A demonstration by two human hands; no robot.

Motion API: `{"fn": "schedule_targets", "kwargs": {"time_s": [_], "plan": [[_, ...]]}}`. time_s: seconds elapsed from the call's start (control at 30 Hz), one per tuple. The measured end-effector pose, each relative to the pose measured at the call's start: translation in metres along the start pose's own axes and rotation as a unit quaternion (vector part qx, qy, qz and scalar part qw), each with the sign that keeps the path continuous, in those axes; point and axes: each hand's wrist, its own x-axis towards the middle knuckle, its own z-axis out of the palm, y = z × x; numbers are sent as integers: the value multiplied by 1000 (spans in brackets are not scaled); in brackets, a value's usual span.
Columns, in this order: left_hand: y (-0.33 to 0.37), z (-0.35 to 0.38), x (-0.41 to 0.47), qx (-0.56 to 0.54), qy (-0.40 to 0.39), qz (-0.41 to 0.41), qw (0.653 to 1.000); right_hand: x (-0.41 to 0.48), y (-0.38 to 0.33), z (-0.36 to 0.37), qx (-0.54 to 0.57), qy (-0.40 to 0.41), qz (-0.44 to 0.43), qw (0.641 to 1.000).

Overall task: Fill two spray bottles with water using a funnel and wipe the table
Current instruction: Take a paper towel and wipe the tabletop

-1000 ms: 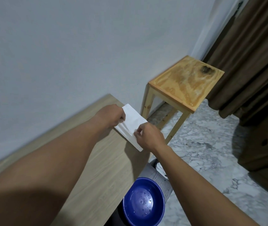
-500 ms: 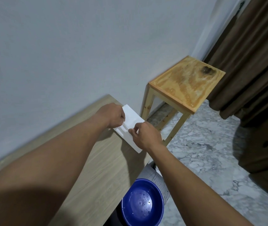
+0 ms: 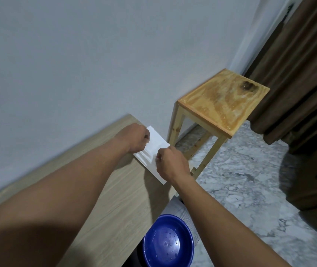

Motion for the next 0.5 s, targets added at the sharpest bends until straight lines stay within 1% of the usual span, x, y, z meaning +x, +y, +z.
{"fn": "schedule_targets", "kwargs": {"time_s": [0.13, 0.33, 0.5], "plan": [[-1, -3, -3, -8, -8, 0, 1000, 2, 1, 1, 13, 4, 7, 1000], [-7, 4, 0, 43, 0, 19, 999, 2, -1, 4, 7, 6, 5, 1000], [-7, 2, -1, 57, 39, 32, 997, -1, 1, 0, -12, 13, -13, 1000]]}}
